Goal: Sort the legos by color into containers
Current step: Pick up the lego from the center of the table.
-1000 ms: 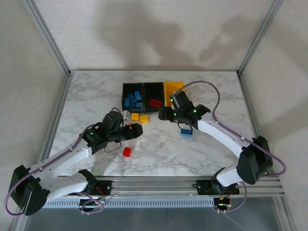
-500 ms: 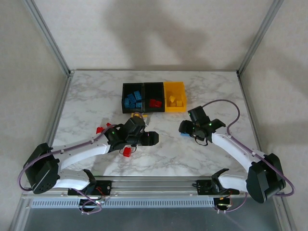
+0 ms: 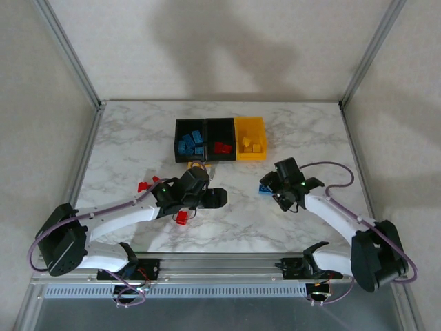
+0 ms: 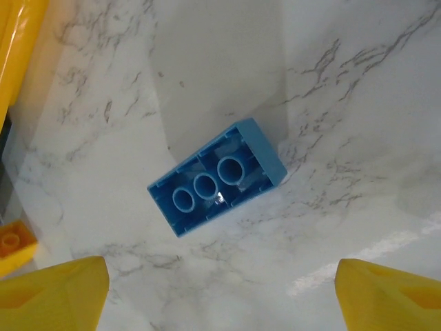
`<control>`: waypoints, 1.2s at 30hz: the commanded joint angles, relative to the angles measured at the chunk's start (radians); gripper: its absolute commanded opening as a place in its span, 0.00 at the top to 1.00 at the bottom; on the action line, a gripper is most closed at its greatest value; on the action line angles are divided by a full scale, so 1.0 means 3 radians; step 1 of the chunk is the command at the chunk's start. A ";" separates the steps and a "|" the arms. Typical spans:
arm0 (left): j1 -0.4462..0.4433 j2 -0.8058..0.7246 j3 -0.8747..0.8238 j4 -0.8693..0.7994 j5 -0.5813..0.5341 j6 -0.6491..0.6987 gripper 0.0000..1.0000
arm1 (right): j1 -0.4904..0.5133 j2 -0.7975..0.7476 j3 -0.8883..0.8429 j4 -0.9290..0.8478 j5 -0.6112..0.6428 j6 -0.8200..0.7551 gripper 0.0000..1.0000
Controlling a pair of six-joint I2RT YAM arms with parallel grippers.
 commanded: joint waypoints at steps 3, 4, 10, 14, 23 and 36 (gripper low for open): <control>-0.0024 0.0069 0.0055 0.0013 -0.0110 -0.0026 0.34 | -0.0106 0.0559 0.0467 -0.0436 -0.0354 0.0488 0.17; -0.0026 0.0062 0.0047 0.0015 -0.0110 -0.0026 0.34 | -0.0108 0.0627 0.0504 -0.0446 -0.0383 0.0505 0.18; -0.0024 0.0012 -0.0001 -0.0004 -0.0148 -0.0025 0.34 | -0.0147 0.0700 0.0540 -0.0332 -0.0312 0.0700 0.20; -0.0021 -0.0007 -0.0032 -0.0017 -0.0171 -0.0012 0.34 | -0.0228 0.0781 0.0616 -0.0420 -0.0268 0.0729 0.19; -0.0021 0.0043 -0.0022 0.0011 -0.0171 -0.0006 0.34 | -0.0301 0.1064 0.0661 -0.0344 -0.0351 0.0732 0.20; -0.0016 0.0006 -0.0031 -0.0023 -0.0223 -0.0013 0.34 | -0.0301 0.1240 0.0688 -0.0179 -0.0384 0.0548 0.58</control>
